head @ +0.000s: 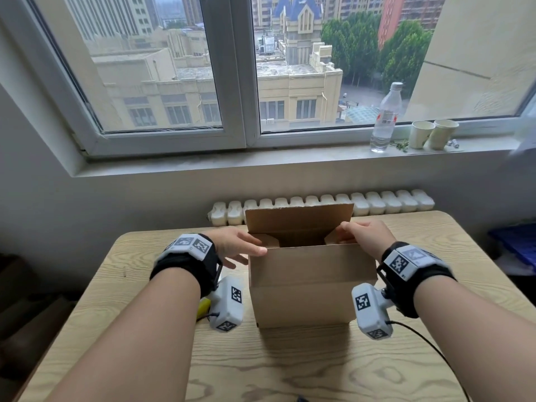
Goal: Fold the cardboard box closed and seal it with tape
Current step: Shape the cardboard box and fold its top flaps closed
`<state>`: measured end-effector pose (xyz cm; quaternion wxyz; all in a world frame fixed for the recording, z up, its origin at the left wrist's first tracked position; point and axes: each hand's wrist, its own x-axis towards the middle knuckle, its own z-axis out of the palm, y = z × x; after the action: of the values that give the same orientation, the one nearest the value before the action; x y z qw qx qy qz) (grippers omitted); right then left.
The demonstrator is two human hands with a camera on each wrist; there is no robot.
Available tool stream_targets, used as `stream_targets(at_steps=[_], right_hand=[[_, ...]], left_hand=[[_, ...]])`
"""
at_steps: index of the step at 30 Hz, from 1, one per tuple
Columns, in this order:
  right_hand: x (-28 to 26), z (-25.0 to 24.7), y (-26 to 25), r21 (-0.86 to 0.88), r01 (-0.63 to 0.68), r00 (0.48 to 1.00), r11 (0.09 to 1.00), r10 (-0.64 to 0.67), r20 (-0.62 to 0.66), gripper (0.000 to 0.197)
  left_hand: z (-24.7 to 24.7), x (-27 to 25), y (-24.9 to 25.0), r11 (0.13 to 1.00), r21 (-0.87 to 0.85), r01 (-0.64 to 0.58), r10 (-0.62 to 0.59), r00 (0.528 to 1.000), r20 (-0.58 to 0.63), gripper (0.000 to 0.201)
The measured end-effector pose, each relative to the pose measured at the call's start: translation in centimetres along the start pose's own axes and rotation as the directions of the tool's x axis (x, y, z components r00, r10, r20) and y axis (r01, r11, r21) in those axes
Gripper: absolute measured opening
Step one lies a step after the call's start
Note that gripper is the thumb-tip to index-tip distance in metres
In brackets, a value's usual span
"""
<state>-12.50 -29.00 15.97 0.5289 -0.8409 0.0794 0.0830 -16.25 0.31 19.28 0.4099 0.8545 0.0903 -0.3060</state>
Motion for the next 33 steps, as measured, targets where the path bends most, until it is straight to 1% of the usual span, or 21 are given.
stream_targets(at_steps=[3,4,6,9,11,13,14,15,17,18,19,20,22,24,26,29,33], right_hand=[[-0.7,-0.2,0.0,0.009,0.055,0.998,0.998,-0.055,0.001,0.012],[-0.9,-0.3,0.0,0.026,0.067,0.998,0.997,-0.067,0.008,0.016],[-1.2,-0.6,0.0,0.04,0.077,0.997,0.996,-0.076,-0.021,0.025],[-1.1,-1.3,0.8,-0.055,0.084,0.992,0.995,-0.089,-0.087,0.023],[-1.0,-1.6,1.8,-0.135,0.055,0.996,0.989,-0.064,-0.065,0.03],[-0.8,-1.7,2.6,-0.118,-0.011,1.0,0.993,0.008,-0.022,0.043],[-0.8,-1.7,2.7,-0.114,-0.034,0.999,0.993,0.033,-0.01,0.052],[-0.7,-1.7,2.7,-0.12,-0.038,0.999,0.992,0.037,-0.014,0.065],[-0.6,-1.6,2.4,-0.168,-0.008,0.999,0.986,0.0,-0.044,0.092],[-0.6,-1.5,2.1,-0.209,0.025,0.998,0.977,-0.037,-0.051,0.101],[-0.6,-1.4,1.8,-0.26,0.067,0.995,0.963,-0.083,-0.052,0.105],[-0.7,-1.3,1.6,-0.308,0.107,0.991,0.945,-0.127,-0.044,0.105],[-0.8,-1.3,1.4,-0.343,0.146,0.985,0.928,-0.169,-0.04,0.094],[-0.6,-1.4,1.5,-0.343,0.146,0.985,0.928,-0.167,-0.033,0.074],[-0.4,-1.4,1.8,-0.394,0.147,0.988,0.907,-0.158,0.005,0.053],[-0.6,-1.2,1.9,-0.441,0.125,0.991,0.889,-0.13,0.019,0.045],[-1.2,-1.0,1.6,-0.385,0.089,0.996,0.919,-0.094,0.007,0.041]], left_hand=[[0.5,0.6,-0.2,0.996,-0.008,-0.093,0.09,0.981,-0.174,0.014],[0.7,0.8,-0.2,0.994,-0.015,-0.106,0.1,0.973,-0.21,0.013],[1.1,1.5,-0.1,0.995,-0.018,-0.102,0.094,0.959,-0.266,0.017],[1.3,2.1,-0.2,0.996,-0.013,-0.086,0.076,0.937,-0.341,0.017],[1.4,2.2,-0.6,0.995,-0.037,-0.088,0.069,0.932,-0.356,0.014],[1.6,2.4,-0.9,0.993,-0.074,-0.091,0.059,0.932,-0.359,0.017],[1.7,2.5,-0.9,0.99,-0.106,-0.093,0.048,0.93,-0.365,0.024],[1.7,2.5,-0.9,0.985,-0.143,-0.097,0.037,0.927,-0.374,0.035],[1.7,2.7,-0.6,0.974,-0.187,-0.128,0.05,0.925,-0.376,0.072],[1.7,2.7,-0.5,0.972,-0.183,-0.146,0.071,0.929,-0.363,0.092],[1.6,2.7,-0.4,0.972,-0.172,-0.16,0.092,0.934,-0.345,0.104],[1.6,2.7,-0.3,0.971,-0.171,-0.169,0.104,0.937,-0.333,0.108],[1.4,2.8,-0.4,0.964,-0.192,-0.184,0.111,0.934,-0.338,0.104],[1.3,2.9,-0.7,0.96,-0.206,-0.187,0.109,0.933,-0.342,0.088],[1.4,3.0,-0.8,0.965,-0.193,-0.179,0.112,0.943,-0.312,0.07],[1.5,3.2,-1.0,0.967,-0.185,-0.173,0.113,0.947,-0.299,0.062],[2.0,2.6,-0.9,0.944,-0.277,-0.178,0.09,0.949,-0.301,0.049]])
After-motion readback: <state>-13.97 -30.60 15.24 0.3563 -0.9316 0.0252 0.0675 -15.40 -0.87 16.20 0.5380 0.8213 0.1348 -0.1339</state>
